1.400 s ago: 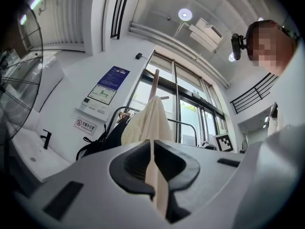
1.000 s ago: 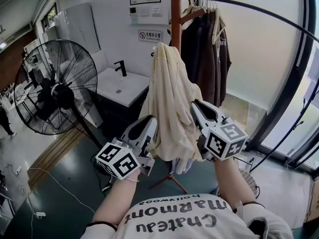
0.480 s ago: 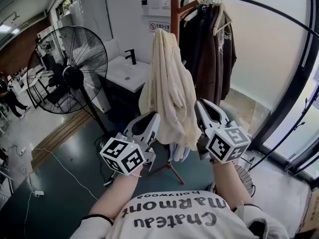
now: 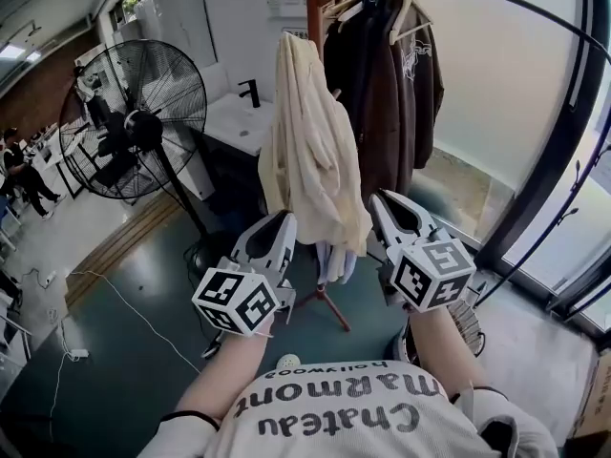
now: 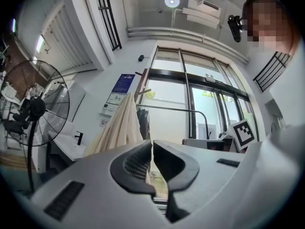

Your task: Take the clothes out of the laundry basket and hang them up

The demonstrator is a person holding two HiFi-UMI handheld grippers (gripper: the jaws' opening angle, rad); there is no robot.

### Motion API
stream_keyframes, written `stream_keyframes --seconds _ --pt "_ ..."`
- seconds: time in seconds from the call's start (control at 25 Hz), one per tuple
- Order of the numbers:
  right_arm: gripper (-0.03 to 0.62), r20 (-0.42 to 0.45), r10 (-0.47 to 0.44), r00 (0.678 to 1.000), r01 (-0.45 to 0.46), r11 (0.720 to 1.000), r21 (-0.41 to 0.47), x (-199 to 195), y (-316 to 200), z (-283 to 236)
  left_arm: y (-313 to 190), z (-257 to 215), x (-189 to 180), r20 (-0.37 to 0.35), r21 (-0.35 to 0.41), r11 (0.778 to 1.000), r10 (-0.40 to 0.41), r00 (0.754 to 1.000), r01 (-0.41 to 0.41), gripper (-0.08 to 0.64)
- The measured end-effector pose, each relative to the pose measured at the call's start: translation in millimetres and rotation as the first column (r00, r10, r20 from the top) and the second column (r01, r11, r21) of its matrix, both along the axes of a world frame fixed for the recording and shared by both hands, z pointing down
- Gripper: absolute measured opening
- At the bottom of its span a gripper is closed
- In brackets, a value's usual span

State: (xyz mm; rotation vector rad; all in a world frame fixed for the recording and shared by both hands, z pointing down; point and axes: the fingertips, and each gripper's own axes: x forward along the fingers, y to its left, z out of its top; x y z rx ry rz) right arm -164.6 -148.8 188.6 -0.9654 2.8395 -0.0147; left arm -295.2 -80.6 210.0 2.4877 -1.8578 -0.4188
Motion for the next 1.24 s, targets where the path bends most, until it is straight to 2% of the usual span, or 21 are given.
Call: stream_keyframes --seconds 0.4,0.72,1.24 --pt "0.046 -0.029 -0.038 0.999 0.038 0.999 -0.013 24.1 28.3 12.7 32.7 10.3 30.5 -0.019 -0.013 1.000 -0.026 0.999 0.025 0.018" --pt "0.046 -0.044 -0.061 0.997 0.060 0.998 -0.031 24.9 27.4 23.7 38.6 15.9 27.1 -0.030 -0.021 0.997 -0.069 0.997 0.068 0.018" --pt "0.047 -0.068 -0.082 0.994 0.079 0.996 -0.049 16.1 21.1 39.6 30.9 31.8 23.0 -0.045 -0.042 0.996 -0.076 0.996 0.075 0.018"
